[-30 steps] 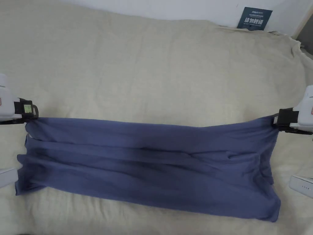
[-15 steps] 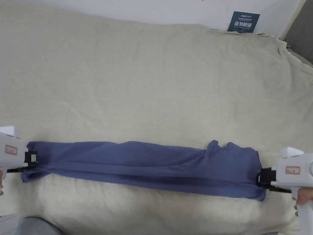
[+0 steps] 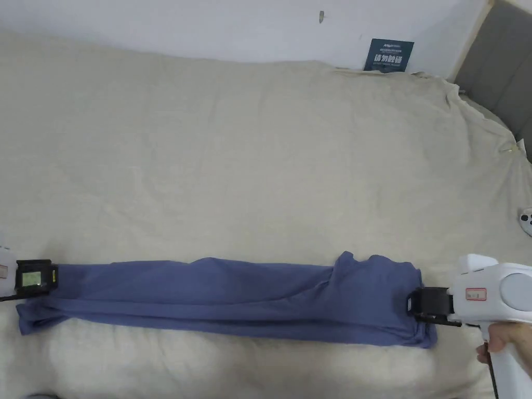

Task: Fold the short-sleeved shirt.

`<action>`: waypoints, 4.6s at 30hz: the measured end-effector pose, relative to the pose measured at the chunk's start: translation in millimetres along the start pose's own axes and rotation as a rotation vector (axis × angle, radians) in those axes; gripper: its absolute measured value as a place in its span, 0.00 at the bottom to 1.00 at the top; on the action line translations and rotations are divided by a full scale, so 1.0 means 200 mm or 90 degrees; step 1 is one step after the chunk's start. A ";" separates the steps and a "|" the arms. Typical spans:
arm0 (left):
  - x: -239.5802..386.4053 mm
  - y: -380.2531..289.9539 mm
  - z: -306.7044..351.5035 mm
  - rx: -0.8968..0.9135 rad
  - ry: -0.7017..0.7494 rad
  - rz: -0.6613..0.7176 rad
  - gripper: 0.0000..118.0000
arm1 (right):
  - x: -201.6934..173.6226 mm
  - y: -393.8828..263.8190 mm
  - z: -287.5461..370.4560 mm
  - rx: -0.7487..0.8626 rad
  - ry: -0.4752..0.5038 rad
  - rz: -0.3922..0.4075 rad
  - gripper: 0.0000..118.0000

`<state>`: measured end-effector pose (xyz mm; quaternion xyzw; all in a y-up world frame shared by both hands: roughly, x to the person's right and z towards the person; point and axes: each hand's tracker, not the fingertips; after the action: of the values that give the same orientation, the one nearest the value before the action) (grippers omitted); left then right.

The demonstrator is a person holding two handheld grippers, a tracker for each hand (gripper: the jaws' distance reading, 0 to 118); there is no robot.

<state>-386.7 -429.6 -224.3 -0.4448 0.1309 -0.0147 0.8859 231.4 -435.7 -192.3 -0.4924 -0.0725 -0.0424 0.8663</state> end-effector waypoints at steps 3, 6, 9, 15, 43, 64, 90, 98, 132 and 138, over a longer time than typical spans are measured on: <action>-0.04 0.13 0.12 0.076 0.019 0.006 1.00 | 0.01 0.11 0.20 0.090 -0.037 0.031 0.79; -0.03 0.24 0.29 0.165 -0.016 0.033 1.00 | -0.02 0.19 0.40 0.211 -0.077 0.011 0.79; 0.03 0.31 0.45 0.261 -0.051 0.043 1.00 | -0.06 0.23 0.56 0.331 -0.053 -0.012 0.80; 0.25 0.25 0.63 0.420 -0.111 0.010 0.98 | -0.19 0.13 0.69 0.520 0.004 0.001 0.88; 0.47 -0.05 0.63 0.447 -0.192 -0.010 0.00 | -0.37 -0.10 0.62 0.540 0.058 -0.017 0.00; -0.32 0.23 -0.09 -0.081 -0.409 0.109 1.00 | -0.49 -0.04 0.54 0.509 0.032 0.008 0.00; -0.21 -0.02 -0.36 -0.171 -0.416 0.098 0.28 | -0.54 -0.04 0.45 0.464 0.018 0.020 0.00; -0.11 0.01 -0.27 -0.184 -0.353 0.095 0.07 | -0.51 -0.08 0.45 0.452 0.024 0.010 0.00; 1.47 0.03 0.16 -0.135 -0.324 -0.393 0.07 | -0.15 -0.20 0.62 0.507 0.002 -0.069 0.00; 1.54 -0.06 0.05 -0.139 -0.339 -0.346 0.32 | -0.09 -0.22 0.61 0.495 -0.019 -0.083 0.00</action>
<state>-86.0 -473.9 -276.6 -0.5430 -0.2250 -0.1190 0.8003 197.3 -353.7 -96.0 -0.1222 -0.1270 -0.0594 0.9826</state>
